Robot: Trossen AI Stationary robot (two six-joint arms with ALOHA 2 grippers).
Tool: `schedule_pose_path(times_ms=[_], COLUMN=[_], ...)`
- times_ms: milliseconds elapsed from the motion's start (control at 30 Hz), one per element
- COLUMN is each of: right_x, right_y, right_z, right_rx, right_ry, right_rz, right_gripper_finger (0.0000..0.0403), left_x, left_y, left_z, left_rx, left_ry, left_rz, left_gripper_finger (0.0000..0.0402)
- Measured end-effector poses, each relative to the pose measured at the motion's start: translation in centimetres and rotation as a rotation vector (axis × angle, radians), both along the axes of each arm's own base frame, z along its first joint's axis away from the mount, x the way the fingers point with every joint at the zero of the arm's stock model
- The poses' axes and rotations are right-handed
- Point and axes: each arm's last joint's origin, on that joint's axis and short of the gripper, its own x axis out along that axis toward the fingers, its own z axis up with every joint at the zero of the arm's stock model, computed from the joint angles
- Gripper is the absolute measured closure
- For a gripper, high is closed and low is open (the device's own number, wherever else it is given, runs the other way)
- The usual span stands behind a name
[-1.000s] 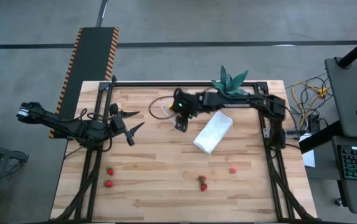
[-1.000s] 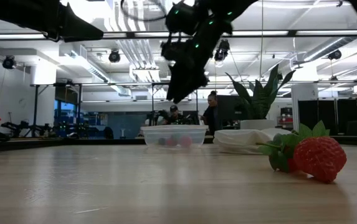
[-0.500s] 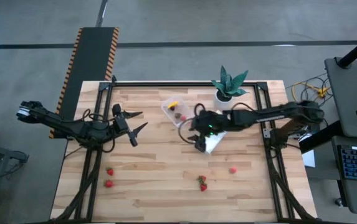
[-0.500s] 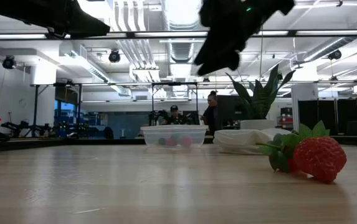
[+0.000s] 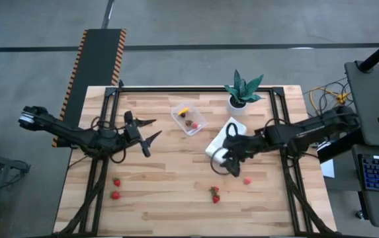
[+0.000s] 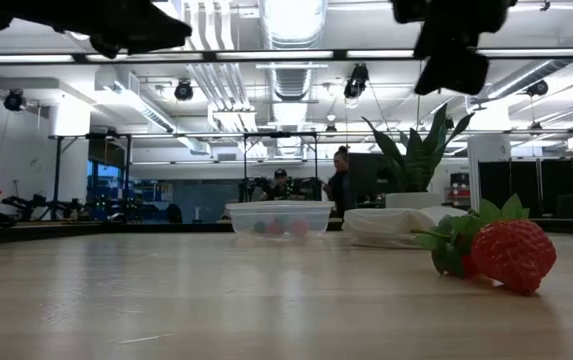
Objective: Pick and placing Produce into tupperware
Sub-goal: Put the apricot into the transparent bin
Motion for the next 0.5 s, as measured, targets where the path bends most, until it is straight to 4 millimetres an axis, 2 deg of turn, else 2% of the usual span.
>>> schedule_pose_path(times_ms=[167,500], right_x=[-1.5,-3.6], right_y=[1.6,2.8], right_z=[-0.3,-1.3], right_rx=[-0.099,-0.306], right_ry=[-0.013,-0.073], right_rz=[0.042,0.073], right_gripper_finger=[0.0202,0.0202], left_x=[1.9,7.7], left_y=[-0.9,-3.3], left_z=[0.2,-0.3], left_rx=[-0.060,-0.073], left_ry=[0.004,0.139], left_rz=[-0.142,-0.395], left_gripper_finger=[0.0182,0.0182])
